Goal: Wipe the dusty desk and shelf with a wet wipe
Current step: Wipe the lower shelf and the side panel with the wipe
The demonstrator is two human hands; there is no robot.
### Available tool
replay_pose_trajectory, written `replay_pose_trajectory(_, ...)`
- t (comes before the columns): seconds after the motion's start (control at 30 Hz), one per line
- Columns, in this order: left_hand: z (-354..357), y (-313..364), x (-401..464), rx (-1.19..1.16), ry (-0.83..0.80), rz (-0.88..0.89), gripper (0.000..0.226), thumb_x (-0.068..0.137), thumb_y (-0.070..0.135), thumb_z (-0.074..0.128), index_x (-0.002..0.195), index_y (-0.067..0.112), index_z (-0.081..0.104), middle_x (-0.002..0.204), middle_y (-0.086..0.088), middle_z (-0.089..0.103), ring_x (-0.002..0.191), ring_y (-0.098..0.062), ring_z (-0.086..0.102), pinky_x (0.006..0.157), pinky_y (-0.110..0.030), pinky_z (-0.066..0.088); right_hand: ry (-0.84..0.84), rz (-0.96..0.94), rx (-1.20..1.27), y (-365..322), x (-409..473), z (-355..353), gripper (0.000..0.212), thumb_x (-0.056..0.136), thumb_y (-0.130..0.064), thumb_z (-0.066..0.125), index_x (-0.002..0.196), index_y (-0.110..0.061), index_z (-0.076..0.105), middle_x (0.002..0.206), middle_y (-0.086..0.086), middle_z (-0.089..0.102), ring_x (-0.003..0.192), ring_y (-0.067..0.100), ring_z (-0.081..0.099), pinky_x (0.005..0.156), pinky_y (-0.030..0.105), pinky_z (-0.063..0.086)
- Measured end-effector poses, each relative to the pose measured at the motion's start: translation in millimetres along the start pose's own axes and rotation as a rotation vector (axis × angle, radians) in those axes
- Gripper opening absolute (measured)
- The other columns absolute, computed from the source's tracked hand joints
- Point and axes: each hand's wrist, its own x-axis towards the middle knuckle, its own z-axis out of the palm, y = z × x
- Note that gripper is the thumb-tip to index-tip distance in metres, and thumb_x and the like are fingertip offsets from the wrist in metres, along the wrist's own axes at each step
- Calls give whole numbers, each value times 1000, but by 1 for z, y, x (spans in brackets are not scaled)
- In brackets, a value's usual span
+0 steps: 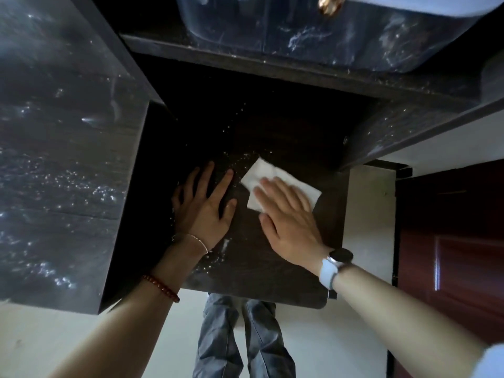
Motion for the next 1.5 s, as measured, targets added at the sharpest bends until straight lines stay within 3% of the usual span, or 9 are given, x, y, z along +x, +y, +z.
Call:
replay_pose_trajectory(0.1, 4, -3, -1, 3, 41, 22, 57, 80, 49, 30, 134, 33, 39, 148, -6, 33, 132, -23, 18, 102, -54, 25, 39, 7, -68, 24, 13, -8, 52, 89, -31, 25, 139, -20, 34, 150, 3, 31, 140, 21, 18, 111, 33, 5)
replay_pose_trajectory(0.23, 4, -7, -1, -18, 100, 43, 56, 83, 40, 30, 135, 21, 40, 146, -5, 37, 131, -18, 20, 102, -41, 19, 248, 504, 173, 36, 66, -16, 53, 84, -21, 26, 134, -11, 37, 152, 12, 22, 142, 28, 8, 115, 39, 0)
replay_pose_trajectory(0.4, 4, -13, -3, -93, 155, 79, 49, 87, 23, 30, 130, 5, 45, 138, -16, 46, 129, -29, 37, 103, -42, 32, -105, -130, 30, -16, 16, 7, 54, 88, -21, 23, 142, -15, 26, 153, 1, 18, 142, 17, 5, 115, 34, -3)
replay_pose_trajectory(0.47, 3, -15, -3, -112, 155, 84, 48, 87, 21, 30, 128, 2, 47, 137, -19, 47, 127, -34, 40, 102, -47, 35, -176, -223, 10, -10, 8, 2, 53, 91, -22, 22, 144, -17, 18, 154, -1, 15, 140, 11, -1, 114, 29, -7)
replay_pose_trajectory(0.73, 8, -15, -5, -65, 154, 71, 51, 86, 28, 34, 131, 7, 43, 142, -14, 41, 130, -23, 26, 102, -44, 33, 88, 639, 109, 24, 126, -27, 54, 96, -22, 27, 146, -16, 7, 156, 5, -5, 142, 21, -9, 113, 37, -8)
replay_pose_trajectory(0.93, 9, -14, -5, -49, 169, 60, 51, 85, 29, 35, 130, 8, 44, 140, -13, 44, 130, -22, 26, 102, -42, 34, -62, 43, 49, -13, 117, -7, 51, 97, -23, 28, 145, -20, 12, 156, -3, 2, 143, 14, -5, 112, 29, -8)
replay_pose_trajectory(1.17, 5, -13, -4, -63, 176, 57, 50, 84, 28, 35, 129, 8, 47, 139, -12, 45, 129, -21, 26, 99, -45, 37, 130, 763, 97, 36, 138, -43, 53, 96, -20, 26, 145, -7, 9, 156, 9, 1, 143, 23, -4, 115, 41, -1)
replay_pose_trajectory(1.37, 4, -14, -4, -57, 166, 60, 52, 83, 29, 35, 129, 8, 46, 138, -13, 46, 128, -21, 26, 101, -46, 35, -111, 246, 86, -38, 178, -14, 51, 98, -23, 22, 146, -17, 6, 156, 1, -2, 142, 19, -9, 113, 38, -8)
replay_pose_trajectory(1.5, 4, -15, -5, -77, 179, 66, 52, 83, 28, 36, 130, 8, 45, 140, -14, 45, 129, -21, 25, 103, -36, 30, -169, 35, 85, -2, 184, -35, 46, 100, -19, 23, 145, -16, 16, 156, 2, 7, 143, 17, 3, 112, 29, 1)
